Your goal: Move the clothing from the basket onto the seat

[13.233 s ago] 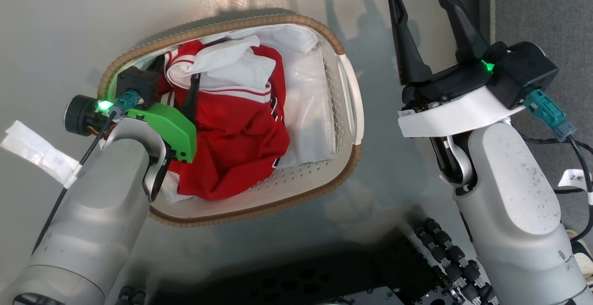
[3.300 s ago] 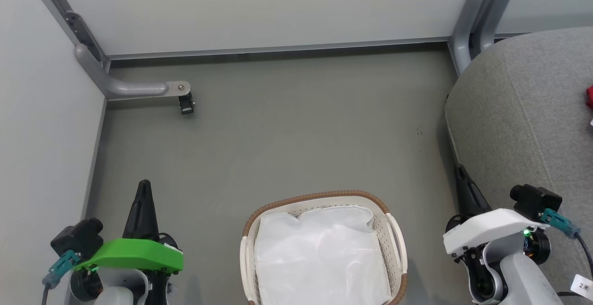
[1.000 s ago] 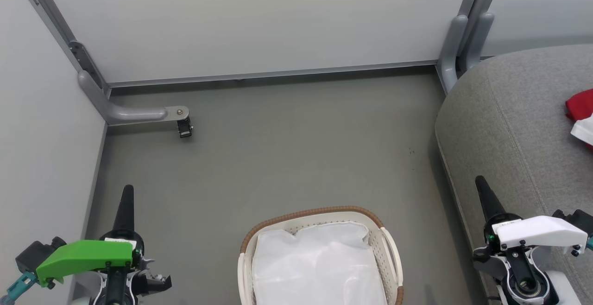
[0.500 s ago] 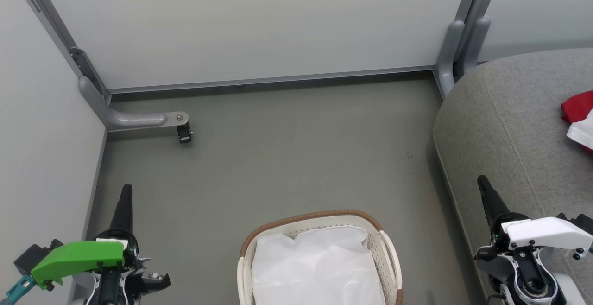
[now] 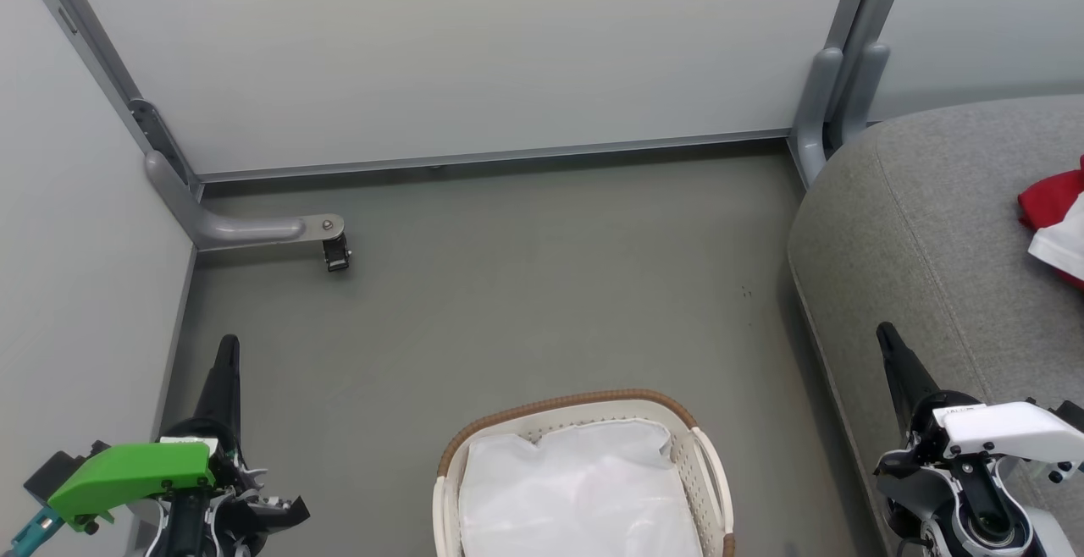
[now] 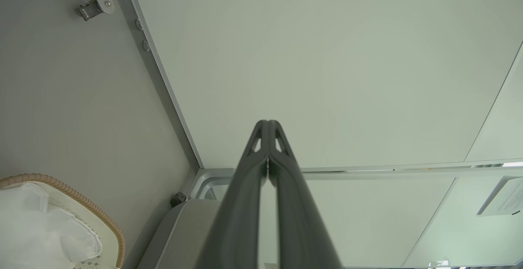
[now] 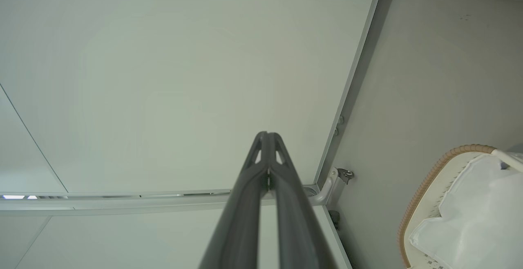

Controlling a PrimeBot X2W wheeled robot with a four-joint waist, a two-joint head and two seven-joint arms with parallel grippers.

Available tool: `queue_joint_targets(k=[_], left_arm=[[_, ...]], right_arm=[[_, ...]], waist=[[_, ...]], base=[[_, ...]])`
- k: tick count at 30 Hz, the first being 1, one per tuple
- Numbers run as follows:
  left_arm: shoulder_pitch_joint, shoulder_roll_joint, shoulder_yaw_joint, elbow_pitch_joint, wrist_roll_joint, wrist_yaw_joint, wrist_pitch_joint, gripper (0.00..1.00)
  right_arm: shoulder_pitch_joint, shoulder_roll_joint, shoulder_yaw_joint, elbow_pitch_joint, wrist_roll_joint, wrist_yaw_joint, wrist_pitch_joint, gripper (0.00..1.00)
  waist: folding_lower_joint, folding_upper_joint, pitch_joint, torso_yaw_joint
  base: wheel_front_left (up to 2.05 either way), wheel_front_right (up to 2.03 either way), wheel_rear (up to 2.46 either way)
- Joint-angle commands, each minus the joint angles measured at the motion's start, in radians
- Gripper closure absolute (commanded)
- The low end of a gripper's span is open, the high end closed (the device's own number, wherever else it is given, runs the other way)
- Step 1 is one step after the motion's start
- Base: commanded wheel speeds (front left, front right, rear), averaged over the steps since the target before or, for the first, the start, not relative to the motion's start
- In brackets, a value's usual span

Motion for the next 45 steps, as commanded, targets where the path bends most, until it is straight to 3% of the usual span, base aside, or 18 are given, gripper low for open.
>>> queue_joint_targets(k=[1,9,45], left_arm=[[0.011,0.005,0.004,-0.006,-0.020,0.000,0.006,1.00],[0.014,0.004,0.011,-0.009,-0.064,0.000,0.021,1.00],[0.013,-0.002,0.018,-0.007,-0.055,0.000,0.027,1.00]], right_arm=[[0.011,-0.006,-0.005,-0.006,0.020,-0.001,0.007,1.00],[0.016,-0.007,-0.011,-0.011,0.068,-0.001,0.021,1.00],[0.016,-0.006,-0.011,-0.010,0.065,-0.001,0.021,1.00]], waist=[[0.0000,0.0000,-0.002,-0.001],[0.0000,0.0000,-0.011,-0.003],[0.0000,0.0000,-0.011,-0.003]], base=[[0.00,0.00,0.00],[0.00,0.00,0.00],[0.00,0.00,0.00]])
